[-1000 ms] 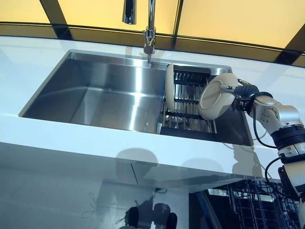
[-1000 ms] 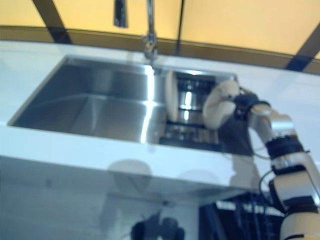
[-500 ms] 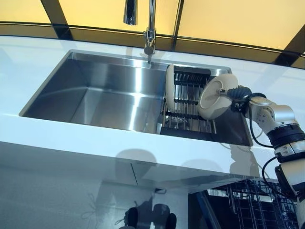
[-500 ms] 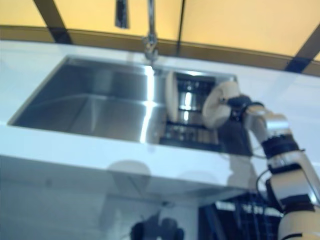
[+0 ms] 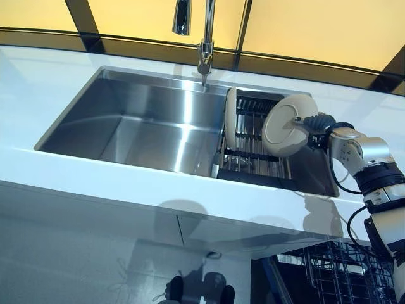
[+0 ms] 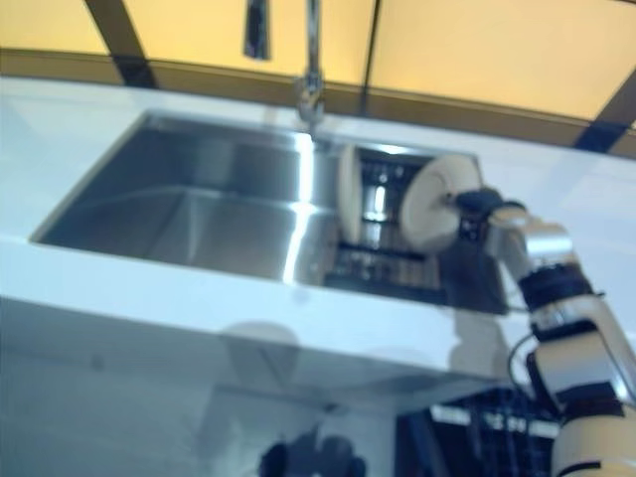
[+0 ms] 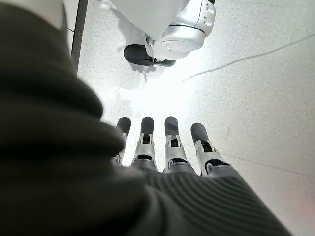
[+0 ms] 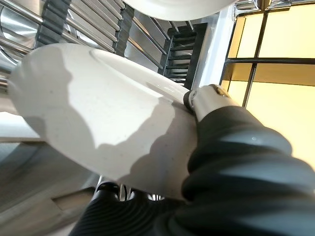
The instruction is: Take plates into dishwasher
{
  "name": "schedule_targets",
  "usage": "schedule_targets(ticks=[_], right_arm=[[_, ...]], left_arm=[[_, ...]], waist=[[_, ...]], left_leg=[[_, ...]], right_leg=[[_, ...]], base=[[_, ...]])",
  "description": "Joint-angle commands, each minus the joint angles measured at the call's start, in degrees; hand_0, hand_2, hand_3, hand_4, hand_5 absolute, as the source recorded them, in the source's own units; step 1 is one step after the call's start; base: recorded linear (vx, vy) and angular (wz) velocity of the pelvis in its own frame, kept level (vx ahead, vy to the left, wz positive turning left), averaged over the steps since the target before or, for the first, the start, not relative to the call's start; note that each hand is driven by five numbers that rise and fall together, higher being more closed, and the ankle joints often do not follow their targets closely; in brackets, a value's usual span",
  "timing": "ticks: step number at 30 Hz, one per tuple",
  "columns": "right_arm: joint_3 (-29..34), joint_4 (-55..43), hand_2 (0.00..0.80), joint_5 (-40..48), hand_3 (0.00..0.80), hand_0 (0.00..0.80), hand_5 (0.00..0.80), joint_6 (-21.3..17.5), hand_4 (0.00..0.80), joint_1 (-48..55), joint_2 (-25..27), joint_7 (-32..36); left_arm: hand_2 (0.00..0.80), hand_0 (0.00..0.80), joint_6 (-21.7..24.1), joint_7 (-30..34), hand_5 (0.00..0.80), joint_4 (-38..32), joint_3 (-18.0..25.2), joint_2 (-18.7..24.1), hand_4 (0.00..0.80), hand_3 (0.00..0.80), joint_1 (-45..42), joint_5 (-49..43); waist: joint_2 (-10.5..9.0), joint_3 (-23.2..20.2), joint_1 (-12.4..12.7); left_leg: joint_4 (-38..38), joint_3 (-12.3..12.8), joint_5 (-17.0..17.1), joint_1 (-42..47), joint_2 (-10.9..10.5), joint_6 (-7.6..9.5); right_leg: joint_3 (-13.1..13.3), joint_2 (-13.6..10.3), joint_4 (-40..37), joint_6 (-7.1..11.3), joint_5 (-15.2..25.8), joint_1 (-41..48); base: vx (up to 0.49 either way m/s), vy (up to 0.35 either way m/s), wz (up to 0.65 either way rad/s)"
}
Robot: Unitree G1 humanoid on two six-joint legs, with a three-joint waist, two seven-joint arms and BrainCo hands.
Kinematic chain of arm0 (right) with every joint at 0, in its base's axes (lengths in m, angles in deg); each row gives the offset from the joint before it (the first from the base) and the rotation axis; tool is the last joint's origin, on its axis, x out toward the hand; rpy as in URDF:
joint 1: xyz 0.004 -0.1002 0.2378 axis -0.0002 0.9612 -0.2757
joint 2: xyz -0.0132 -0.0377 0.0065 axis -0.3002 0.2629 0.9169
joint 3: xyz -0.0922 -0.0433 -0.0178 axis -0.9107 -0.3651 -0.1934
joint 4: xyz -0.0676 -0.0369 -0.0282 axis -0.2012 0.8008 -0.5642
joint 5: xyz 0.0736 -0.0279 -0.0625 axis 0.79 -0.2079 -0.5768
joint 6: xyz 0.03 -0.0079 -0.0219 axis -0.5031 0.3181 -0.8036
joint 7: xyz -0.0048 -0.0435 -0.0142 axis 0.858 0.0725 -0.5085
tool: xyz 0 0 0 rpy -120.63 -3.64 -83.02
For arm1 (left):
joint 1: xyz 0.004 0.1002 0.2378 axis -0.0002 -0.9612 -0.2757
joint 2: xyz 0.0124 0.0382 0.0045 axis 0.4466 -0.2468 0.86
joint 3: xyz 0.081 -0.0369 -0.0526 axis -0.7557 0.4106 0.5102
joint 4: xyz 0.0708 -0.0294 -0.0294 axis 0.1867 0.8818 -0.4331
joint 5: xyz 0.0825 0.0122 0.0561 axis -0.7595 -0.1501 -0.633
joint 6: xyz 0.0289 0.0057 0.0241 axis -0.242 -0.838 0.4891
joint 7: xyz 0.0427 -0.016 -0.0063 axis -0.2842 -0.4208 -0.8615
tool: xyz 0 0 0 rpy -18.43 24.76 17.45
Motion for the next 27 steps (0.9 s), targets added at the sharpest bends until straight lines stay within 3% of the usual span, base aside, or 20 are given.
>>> schedule_targets(ticks=[1, 16, 27], right_arm=[[-3.49, 1.64, 0.800, -4.26, 0.800, 0.800, 0.800, -5.62, 0.800, -7.92, 3.61, -3.27], [-3.73, -2.66, 0.800, -6.71, 0.800, 0.800, 0.800, -5.63, 0.800, -9.07, 10.44, -4.64], [-4.32, -3.20, 0.800, -9.48, 0.800, 0.800, 0.800, -3.90, 0.800, -8.96, 16.34, -0.20]], left_arm=[[0.000, 0.000, 0.30, -0.05, 0.000, 2.43, -2.90, 0.37, 0.000, 0.000, 1.27, 0.68], [0.000, 0.000, 0.23, -0.28, 0.000, 2.50, -2.49, 0.97, 0.000, 0.000, 1.15, -1.88], [0.000, 0.000, -0.52, -1.04, 0.000, 2.89, -2.05, 1.16, 0.000, 0.000, 1.71, -2.92]], waist=[[-0.83, -1.50, 1.50], [-2.51, -4.82, -0.39], [-3.29, -7.76, -2.67]], left_leg=[[-0.24, -0.60, -4.32, 0.71, -2.30, 1.16], [-0.24, 1.96, -5.76, 3.46, -1.70, 1.28], [-0.24, 4.73, -7.43, 6.73, -1.25, 2.04]], right_leg=[[-0.48, 0.80, -0.03, 1.06, -2.43, 0.62], [1.11, 1.16, -0.03, 1.64, -2.68, 2.48], [3.42, 1.25, -0.03, 1.85, -2.91, 4.58]], base=[[0.000, 0.000, 0.00], [-0.001, 0.008, -0.02], [-0.010, 0.047, -0.15]])
